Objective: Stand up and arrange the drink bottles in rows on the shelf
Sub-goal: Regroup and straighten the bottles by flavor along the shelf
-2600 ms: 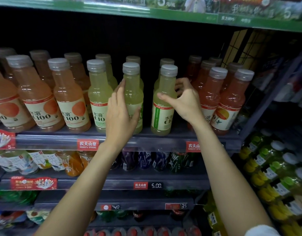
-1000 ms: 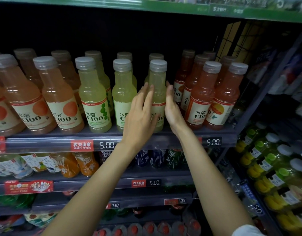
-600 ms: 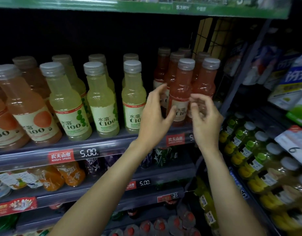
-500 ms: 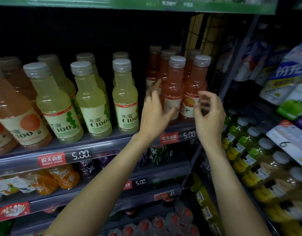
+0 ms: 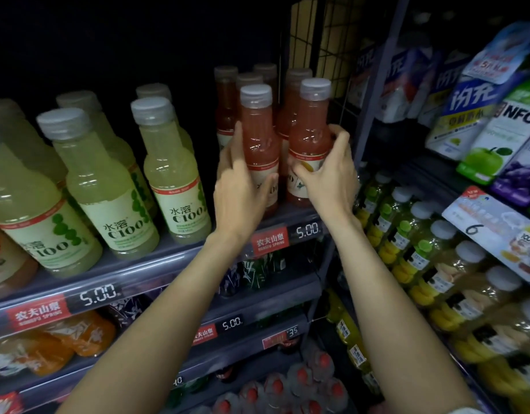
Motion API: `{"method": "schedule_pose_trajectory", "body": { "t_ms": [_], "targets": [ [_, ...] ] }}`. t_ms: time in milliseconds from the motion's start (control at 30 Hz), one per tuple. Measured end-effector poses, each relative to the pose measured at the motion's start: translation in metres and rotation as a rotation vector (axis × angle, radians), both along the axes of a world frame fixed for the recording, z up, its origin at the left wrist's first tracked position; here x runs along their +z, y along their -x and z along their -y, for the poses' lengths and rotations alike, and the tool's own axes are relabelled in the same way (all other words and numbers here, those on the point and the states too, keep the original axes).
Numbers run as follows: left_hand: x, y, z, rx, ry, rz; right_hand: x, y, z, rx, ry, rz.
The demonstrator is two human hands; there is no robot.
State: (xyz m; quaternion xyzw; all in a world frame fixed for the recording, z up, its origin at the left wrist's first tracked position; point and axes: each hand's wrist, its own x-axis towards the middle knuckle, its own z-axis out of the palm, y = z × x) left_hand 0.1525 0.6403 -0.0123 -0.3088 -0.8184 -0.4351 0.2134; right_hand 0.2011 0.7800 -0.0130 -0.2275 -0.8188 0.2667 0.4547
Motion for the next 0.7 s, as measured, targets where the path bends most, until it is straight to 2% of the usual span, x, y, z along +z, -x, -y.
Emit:
{"method": "schedule_pose_trajectory", "body": {
  "t_ms": [100, 234, 334, 401, 434, 501, 567, 634, 701],
  "targets": [
    [-0.008, 0.000, -0.001, 0.033, -0.019, -0.067, -0.002, -0.009, -0.012, -0.054, -0.147, 0.037],
    [-0.016, -0.002, -0.002, 0.061, -0.028, -0.248, 0.000, -0.021, -0.019, -0.179, -0.370, 0.068],
    [-0.017, -0.010, -0.002, 0.026, -0.053, -0.457, 0.003, -0.026, -0.021, -0.151, -0.321, 0.077],
    [-0.011, -0.019, -0.005, -0.142, -0.079, -0.518, 0.002, -0.031, -0.023, -0.131, -0.271, 0.064],
    [-0.008, -0.023, -0.010, -0.252, -0.077, -0.477, 0.002, -0.033, -0.025, -0.121, -0.250, 0.055],
    [-0.002, -0.030, -0.023, -0.400, -0.073, -0.257, 0.005, -0.037, -0.029, -0.108, -0.216, 0.025],
    [0.003, -0.028, -0.038, -0.401, -0.099, -0.063, 0.014, -0.038, -0.031, -0.101, -0.199, -0.013],
    [0.007, -0.017, -0.052, -0.347, -0.113, -0.020, 0.026, -0.036, -0.031, -0.121, -0.202, -0.025],
    [0.009, -0.004, -0.062, -0.294, -0.096, -0.027, 0.035, -0.030, -0.028, -0.168, -0.232, 0.046]
  ]
}}
